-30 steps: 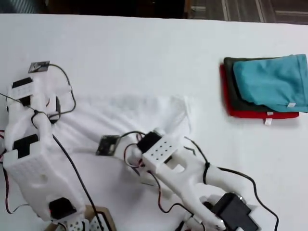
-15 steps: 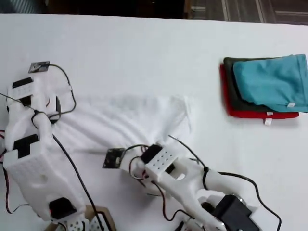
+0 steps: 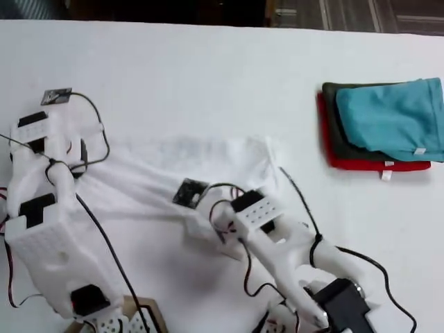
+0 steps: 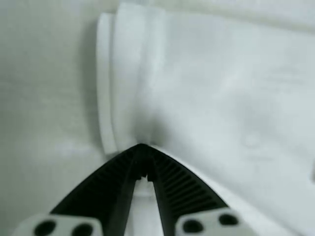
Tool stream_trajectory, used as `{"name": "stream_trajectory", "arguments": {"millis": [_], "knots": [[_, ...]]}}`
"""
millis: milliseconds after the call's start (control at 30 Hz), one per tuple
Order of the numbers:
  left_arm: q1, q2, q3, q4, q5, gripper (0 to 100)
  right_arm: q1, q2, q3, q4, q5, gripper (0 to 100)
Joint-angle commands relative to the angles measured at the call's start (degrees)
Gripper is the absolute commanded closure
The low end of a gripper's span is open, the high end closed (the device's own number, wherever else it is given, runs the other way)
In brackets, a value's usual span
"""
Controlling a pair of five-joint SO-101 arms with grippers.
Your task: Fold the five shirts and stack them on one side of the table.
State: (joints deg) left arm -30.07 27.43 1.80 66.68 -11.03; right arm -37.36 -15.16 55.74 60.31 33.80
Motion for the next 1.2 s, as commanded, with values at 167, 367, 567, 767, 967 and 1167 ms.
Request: {"name": "stream_trajectory", "arguments": {"millis": [167,367,567,767,967,1167], "knots": [[0.79,-0.35,0.13,-2.55,0.00,97,-11.21,-1.36,-0.09,5.05,-0.26,74.5],[0.79,-0.35,0.04,-2.55,0.00,97,-10.42,-0.75,0.35,2.51,0.18,74.4],[0.79,-0.35,0.04,-2.55,0.00,97,-4.26,5.93,-1.14,-0.75,0.35,74.5],[0.79,-0.35,0.04,-2.55,0.00,97,-3.91,16.31,-8.62,3.56,0.35,98.2],[0.79,-0.35,0.04,-2.55,0.00,97,-3.56,14.55,-10.02,5.05,0.26,97.8],[0.79,-0.35,0.04,-2.55,0.00,97,-3.30,4.97,-12.75,10.59,5.54,98.0]]}}
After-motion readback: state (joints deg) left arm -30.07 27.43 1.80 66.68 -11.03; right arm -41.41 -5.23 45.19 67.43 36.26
